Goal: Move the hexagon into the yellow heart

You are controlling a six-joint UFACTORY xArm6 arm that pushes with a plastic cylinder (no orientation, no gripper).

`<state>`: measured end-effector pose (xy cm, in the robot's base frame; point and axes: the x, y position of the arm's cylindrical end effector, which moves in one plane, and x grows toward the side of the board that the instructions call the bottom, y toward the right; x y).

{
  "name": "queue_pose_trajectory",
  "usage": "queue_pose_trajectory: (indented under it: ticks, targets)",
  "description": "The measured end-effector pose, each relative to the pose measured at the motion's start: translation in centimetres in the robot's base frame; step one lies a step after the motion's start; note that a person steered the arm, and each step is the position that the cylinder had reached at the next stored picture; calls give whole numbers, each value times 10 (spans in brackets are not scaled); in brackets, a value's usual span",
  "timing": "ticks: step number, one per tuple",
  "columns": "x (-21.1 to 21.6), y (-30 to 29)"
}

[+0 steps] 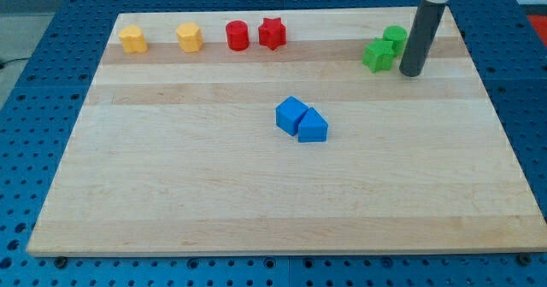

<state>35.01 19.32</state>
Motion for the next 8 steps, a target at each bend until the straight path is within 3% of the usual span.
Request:
queue_pose_trajectory:
  ticks: [2,3,4,5,6,7,8]
  targets:
    - [38,-170]
    - [20,-249]
    - [-24,-305]
    - [-57,-305]
    - [-71,-324]
    - [-78,-301]
    - [-86,-338]
